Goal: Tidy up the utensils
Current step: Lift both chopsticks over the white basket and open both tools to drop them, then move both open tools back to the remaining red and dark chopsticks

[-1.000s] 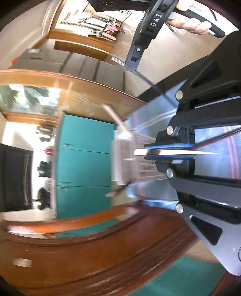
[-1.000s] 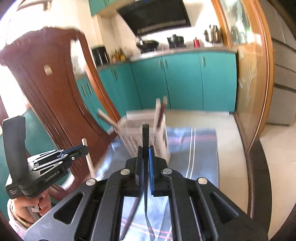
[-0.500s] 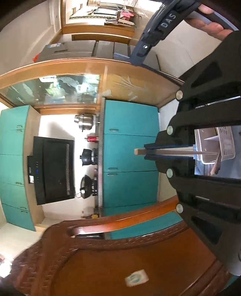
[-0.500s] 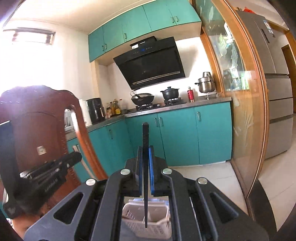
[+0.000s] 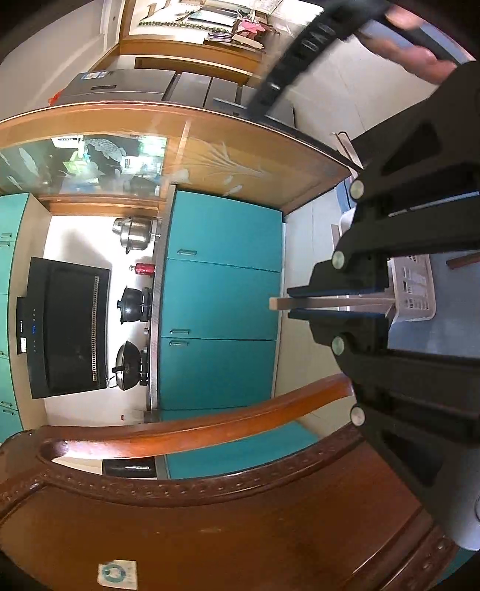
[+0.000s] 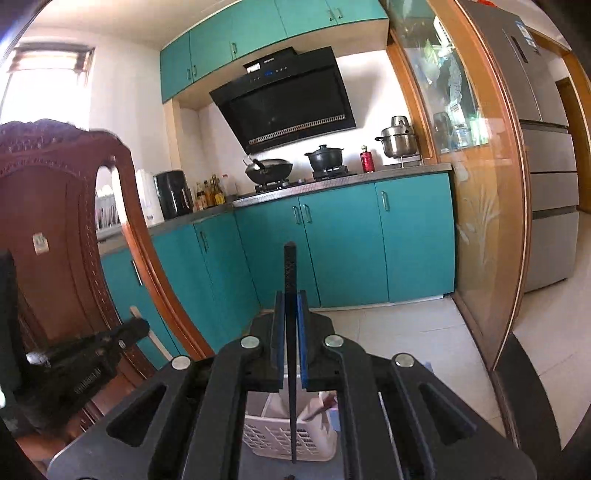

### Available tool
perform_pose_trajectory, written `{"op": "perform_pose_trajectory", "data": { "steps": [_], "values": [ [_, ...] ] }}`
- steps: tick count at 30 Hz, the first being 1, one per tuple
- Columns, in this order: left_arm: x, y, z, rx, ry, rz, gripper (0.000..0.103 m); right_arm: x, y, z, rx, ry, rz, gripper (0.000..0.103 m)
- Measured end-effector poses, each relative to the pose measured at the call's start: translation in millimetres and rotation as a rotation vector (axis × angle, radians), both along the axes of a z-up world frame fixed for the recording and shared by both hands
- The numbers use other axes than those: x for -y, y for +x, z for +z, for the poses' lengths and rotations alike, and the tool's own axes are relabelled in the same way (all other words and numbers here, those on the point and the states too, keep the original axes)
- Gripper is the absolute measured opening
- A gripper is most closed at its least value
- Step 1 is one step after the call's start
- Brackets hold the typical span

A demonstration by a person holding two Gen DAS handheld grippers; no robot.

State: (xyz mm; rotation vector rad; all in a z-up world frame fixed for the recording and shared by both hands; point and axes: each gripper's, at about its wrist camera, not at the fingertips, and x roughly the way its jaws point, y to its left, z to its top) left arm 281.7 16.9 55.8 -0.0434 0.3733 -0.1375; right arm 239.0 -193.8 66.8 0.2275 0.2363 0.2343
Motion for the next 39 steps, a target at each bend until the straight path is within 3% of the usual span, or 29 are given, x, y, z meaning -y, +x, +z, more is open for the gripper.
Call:
{"op": "perform_pose_trajectory", "data": {
  "steps": [7,12,16,20,23,25,31,34,36,39],
  "values": [
    [-3,0,-1,0.002,-0.004,0.013,0.008,-4,5,35,0.131,0.027,-0.068,0.007],
    [-5,5,-19,-0.039,-0.012,0.015,0.008,-23,26,-1,0.076,-0.073,-0.045,0.007],
    [-6,7,-33,-0.073,-0.011,0.015,0.008,-25,28,-31,0.015,-0.092,-0.024,0.007],
    [-10,2,-40,-0.089,-0.035,0.017,0.008,-23,21,-43,-0.014,-0.094,-0.020,0.007],
    [-12,-5,-39,-0.091,-0.040,0.016,0.011,-20,6,-40,0.005,-0.118,-0.024,0.015],
    [-15,-16,-36,-0.075,-0.054,0.015,0.021,-14,-12,-35,0.031,-0.117,-0.024,0.027],
    [-20,-63,-46,-0.057,-0.102,-0.037,0.028,22,-98,-38,0.128,-0.035,-0.026,0.027],
    [-4,-60,-93,-0.181,-0.064,-0.098,0.029,34,-122,-66,0.098,-0.023,0.004,0.027],
    [8,-48,-132,-0.294,-0.024,-0.123,0.029,35,-113,-90,-0.024,-0.055,0.040,0.027],
    [20,-30,-190,-0.494,-0.044,-0.213,0.029,45,-87,-131,-0.240,-0.045,0.026,0.027]
  ]
}}
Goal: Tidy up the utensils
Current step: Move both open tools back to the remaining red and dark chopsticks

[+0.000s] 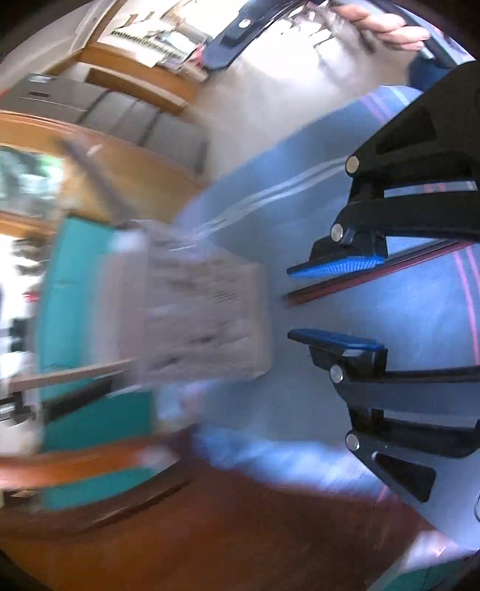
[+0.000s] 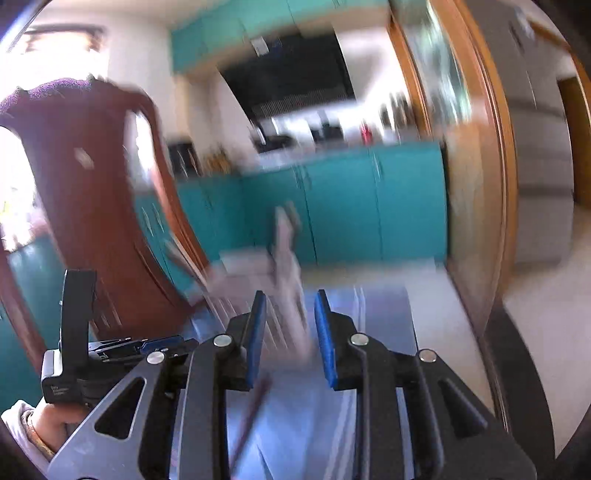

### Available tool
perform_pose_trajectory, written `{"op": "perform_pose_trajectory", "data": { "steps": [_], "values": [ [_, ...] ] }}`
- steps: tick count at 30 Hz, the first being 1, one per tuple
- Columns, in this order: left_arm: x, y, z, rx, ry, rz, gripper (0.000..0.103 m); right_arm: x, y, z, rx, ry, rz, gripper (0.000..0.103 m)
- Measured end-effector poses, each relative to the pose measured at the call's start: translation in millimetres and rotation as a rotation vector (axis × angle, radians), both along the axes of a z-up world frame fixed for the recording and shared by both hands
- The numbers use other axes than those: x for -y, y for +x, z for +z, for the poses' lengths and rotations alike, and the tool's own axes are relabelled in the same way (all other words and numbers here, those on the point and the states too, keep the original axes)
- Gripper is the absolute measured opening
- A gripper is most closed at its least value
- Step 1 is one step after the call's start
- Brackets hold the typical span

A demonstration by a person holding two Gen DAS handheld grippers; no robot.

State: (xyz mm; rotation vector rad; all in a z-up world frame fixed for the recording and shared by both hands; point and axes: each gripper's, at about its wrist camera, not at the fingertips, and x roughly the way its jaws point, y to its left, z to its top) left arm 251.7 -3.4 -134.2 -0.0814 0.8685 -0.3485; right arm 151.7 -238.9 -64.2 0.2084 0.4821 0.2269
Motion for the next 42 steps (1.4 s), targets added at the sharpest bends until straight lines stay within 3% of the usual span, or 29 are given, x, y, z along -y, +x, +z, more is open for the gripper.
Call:
{"op": "perform_pose_trajectory", "data": {
  "steps": [2,6,9,15,17,19,23,32,36,42],
  "values": [
    [6,7,-18,-0.082,0.017,-0.035,0.029,11,14,-22,-0.106,0.055,-0.016,0.027],
    [17,14,-45,-0.179,0.051,-0.083,0.030,11,31,-46,-0.198,0.058,-0.028,0.027],
    [17,13,-48,-0.165,0.054,-0.084,0.032,2,36,-54,-0.222,0.040,-0.016,0.027],
    [-3,9,-51,-0.145,0.095,0.034,0.030,-11,40,-57,-0.233,-0.001,0.013,0.027],
    [-7,7,-47,-0.153,0.003,0.006,0.030,-15,43,-58,-0.250,-0.018,0.022,0.027],
    [-4,7,-46,-0.161,-0.030,-0.036,0.030,-16,46,-59,-0.258,-0.017,0.022,0.027],
    [16,5,-54,-0.160,0.040,-0.079,0.031,-11,49,-65,-0.282,0.013,0.008,0.027],
    [30,4,-57,-0.144,0.069,-0.097,0.038,-8,51,-76,-0.316,0.032,-0.012,0.027],
    [25,5,-58,-0.128,0.138,-0.034,0.040,-10,49,-78,-0.319,0.020,-0.009,0.027],
    [0,7,-54,-0.132,0.119,0.095,0.038,-9,46,-80,-0.321,0.008,-0.012,0.027]
  ]
}}
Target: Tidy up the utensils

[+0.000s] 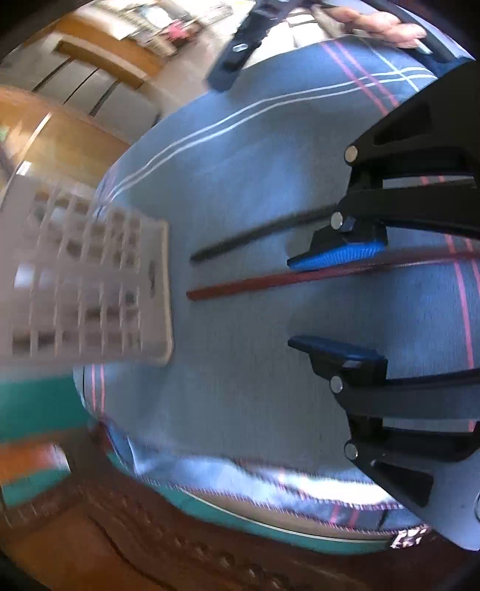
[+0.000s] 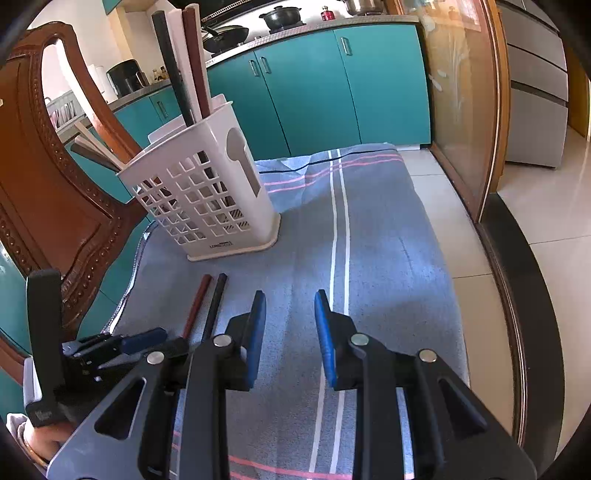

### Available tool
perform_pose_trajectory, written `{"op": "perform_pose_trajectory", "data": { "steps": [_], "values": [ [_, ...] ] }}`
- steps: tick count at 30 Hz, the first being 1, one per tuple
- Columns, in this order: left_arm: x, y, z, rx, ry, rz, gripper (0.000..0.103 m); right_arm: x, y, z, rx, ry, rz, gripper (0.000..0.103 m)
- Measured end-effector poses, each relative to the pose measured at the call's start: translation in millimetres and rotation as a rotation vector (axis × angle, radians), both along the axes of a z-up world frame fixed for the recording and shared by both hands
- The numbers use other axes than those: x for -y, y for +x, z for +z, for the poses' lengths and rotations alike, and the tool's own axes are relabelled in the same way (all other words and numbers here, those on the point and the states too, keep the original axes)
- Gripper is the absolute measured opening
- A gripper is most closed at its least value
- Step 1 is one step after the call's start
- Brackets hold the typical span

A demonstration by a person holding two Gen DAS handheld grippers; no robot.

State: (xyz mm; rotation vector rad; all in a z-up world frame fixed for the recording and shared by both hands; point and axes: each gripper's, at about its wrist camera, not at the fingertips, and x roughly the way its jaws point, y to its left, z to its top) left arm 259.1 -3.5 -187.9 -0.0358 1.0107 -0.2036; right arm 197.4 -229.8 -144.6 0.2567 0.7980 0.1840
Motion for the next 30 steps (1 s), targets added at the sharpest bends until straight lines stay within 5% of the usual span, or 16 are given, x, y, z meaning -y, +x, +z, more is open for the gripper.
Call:
{"op": "perform_pose_trajectory", "data": {
  "steps": [12,17,19,24,30],
  "values": [
    [-23,3,-2,-0.021,-0.092,0.067,0.038,-81,70,-9,-0.160,-0.040,0.198,0.027],
    [-25,8,-5,-0.030,-0.109,0.059,0.038,-114,90,-38,-0.271,-0.163,0.225,0.027],
    [-25,8,-5,-0.029,-0.110,0.050,0.038,-112,88,-43,-0.253,-0.198,0.209,0.010],
    [-12,4,-1,-0.021,-0.107,-0.022,0.037,-82,81,-37,-0.249,-0.162,0.153,0.008],
    [10,2,0,-0.013,-0.071,-0.104,0.021,-42,60,-32,-0.233,-0.167,0.108,0.007]
  ]
}}
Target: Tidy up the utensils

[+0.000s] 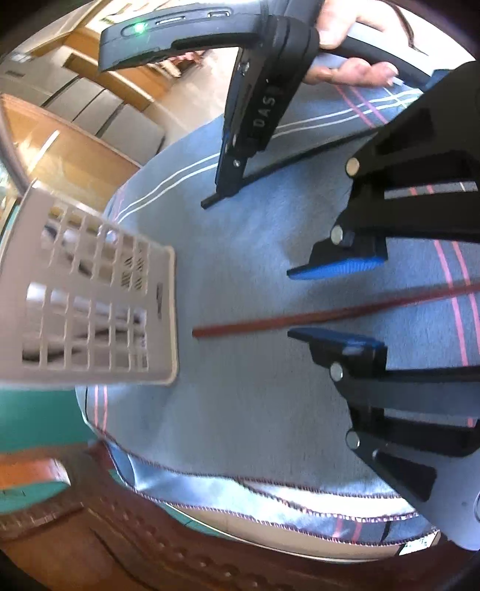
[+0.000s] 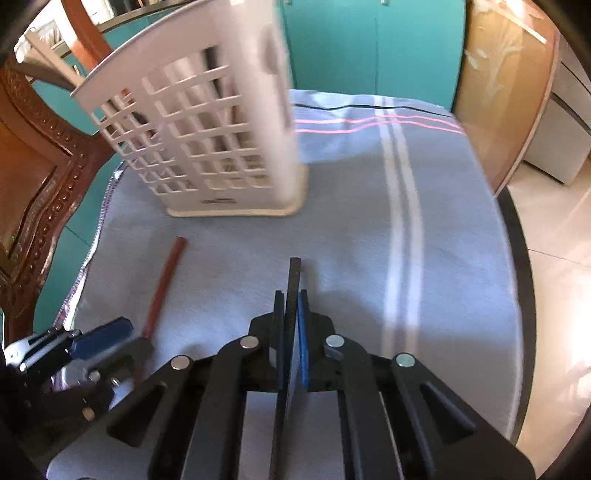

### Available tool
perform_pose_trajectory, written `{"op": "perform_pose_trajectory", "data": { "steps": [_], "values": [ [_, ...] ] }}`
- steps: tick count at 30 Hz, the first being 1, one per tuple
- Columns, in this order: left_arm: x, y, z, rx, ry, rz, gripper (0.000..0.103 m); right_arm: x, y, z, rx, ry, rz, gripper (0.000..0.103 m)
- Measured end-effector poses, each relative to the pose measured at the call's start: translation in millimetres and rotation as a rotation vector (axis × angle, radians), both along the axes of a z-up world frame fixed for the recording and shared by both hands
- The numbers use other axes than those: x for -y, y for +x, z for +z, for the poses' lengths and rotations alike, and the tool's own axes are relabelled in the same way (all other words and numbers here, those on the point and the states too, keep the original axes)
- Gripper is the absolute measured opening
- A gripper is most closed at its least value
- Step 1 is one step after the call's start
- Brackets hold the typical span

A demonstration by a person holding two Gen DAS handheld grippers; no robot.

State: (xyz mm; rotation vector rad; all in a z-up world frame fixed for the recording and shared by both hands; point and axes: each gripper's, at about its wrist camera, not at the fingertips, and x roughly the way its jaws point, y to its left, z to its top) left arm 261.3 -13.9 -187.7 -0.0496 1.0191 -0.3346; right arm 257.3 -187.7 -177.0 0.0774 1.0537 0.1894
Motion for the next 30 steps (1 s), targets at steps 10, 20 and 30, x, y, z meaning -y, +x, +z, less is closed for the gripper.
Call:
{"op": "perform_pose_trajectory", "data": {
  "steps": [10,20,30],
  "values": [
    [-1,-13,-6,0.006,0.044,0.021,0.005,12,-3,-12,0.010,0.089,0.006,0.008],
    [6,-36,-8,0.003,-0.009,-0.027,0.005,20,-1,-6,0.035,0.129,-0.040,0.009],
    [10,-33,-7,0.027,0.044,-0.016,0.036,12,-4,-4,0.037,0.100,-0.009,0.027]
  ]
}}
